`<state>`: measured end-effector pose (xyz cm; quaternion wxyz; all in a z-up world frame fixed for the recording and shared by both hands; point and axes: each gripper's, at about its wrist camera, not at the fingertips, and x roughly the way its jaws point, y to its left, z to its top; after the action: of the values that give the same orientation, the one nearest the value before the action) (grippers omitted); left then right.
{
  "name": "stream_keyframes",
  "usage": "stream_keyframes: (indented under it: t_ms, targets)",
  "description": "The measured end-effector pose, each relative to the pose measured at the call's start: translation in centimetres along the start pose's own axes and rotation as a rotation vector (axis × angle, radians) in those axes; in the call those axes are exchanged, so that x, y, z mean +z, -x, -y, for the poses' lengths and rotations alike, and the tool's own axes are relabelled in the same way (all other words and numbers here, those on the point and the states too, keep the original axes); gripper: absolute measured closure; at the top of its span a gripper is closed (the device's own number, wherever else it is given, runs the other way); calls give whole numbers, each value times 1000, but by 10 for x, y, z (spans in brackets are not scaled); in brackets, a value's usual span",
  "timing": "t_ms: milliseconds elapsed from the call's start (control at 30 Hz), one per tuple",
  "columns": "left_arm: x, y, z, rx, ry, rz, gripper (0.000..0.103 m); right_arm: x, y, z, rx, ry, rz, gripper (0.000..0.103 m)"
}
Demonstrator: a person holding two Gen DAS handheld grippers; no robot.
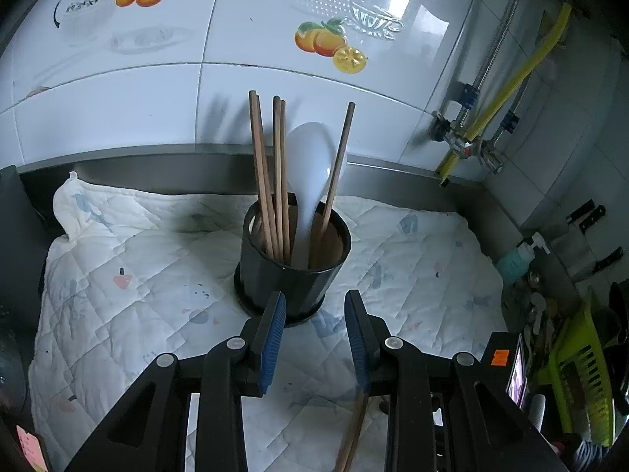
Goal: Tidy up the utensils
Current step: 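Move both grippers back down to the remaining loose chopsticks, then close the right gripper on a chopstick and lift it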
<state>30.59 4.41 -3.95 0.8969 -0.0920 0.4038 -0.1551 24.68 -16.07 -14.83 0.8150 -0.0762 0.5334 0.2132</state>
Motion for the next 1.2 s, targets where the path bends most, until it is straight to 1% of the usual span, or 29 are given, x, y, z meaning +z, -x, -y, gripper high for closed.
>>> stream_keyframes:
  t_ms: [367, 867, 1200]
  targets:
    - [-1, -3, 0, -3, -1, -5, 69, -2, 3, 4, 6, -17, 11, 93]
    - [-1, -4, 2, -6, -5, -9, 69, 0, 7, 4, 10, -31, 24, 93]
    - [-2, -6, 5, -9, -11, -12, 69, 1, 16, 7, 16, -49, 53, 93]
